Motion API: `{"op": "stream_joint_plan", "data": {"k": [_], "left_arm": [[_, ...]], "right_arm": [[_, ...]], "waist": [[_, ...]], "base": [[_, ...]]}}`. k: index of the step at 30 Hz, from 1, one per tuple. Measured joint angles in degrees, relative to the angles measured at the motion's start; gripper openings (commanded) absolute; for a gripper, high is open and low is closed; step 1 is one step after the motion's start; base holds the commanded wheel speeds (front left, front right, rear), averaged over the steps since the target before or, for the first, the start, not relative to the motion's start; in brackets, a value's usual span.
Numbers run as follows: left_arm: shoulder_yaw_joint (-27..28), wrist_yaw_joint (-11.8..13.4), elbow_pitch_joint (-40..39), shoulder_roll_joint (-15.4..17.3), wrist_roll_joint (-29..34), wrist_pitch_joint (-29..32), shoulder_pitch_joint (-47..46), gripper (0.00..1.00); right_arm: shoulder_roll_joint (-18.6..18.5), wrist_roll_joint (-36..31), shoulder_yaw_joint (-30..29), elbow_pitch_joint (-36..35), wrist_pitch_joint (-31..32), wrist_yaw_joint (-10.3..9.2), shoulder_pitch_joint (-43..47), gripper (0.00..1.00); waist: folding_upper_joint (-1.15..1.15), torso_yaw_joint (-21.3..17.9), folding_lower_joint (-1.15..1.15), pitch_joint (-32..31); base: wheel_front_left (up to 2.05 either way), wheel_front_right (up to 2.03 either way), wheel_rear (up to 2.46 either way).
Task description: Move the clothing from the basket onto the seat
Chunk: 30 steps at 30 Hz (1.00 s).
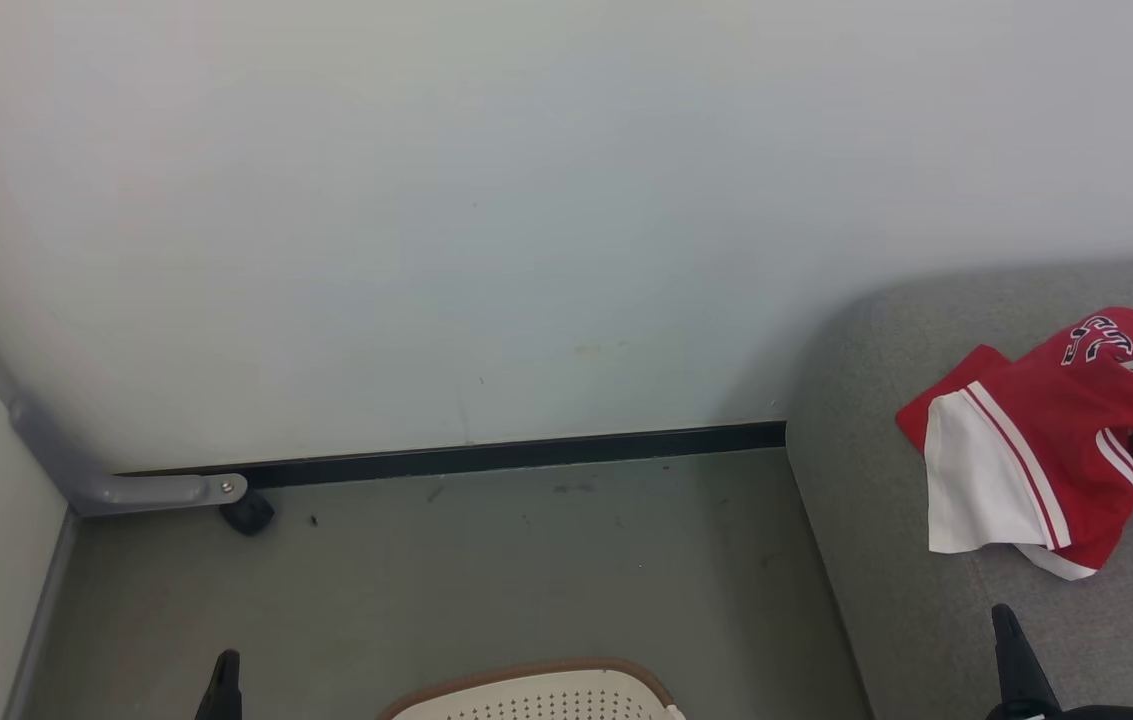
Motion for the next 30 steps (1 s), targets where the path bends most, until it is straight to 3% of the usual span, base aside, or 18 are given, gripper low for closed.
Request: {"op": "stream_joint_plan", "data": {"k": [30], "left_arm": [[4.69, -4.09, 2.83, -2.22, -19.75, 5.53, -3.55, 0.0]], "right_arm": [[2.47, 21.99, -7.12, 2.15, 6.01, 3.8, -2.25, 0.0]], "waist": [[0.0, 0.68, 0.0, 0.45]], "base": [[0.0, 0.0, 0.0]]}}
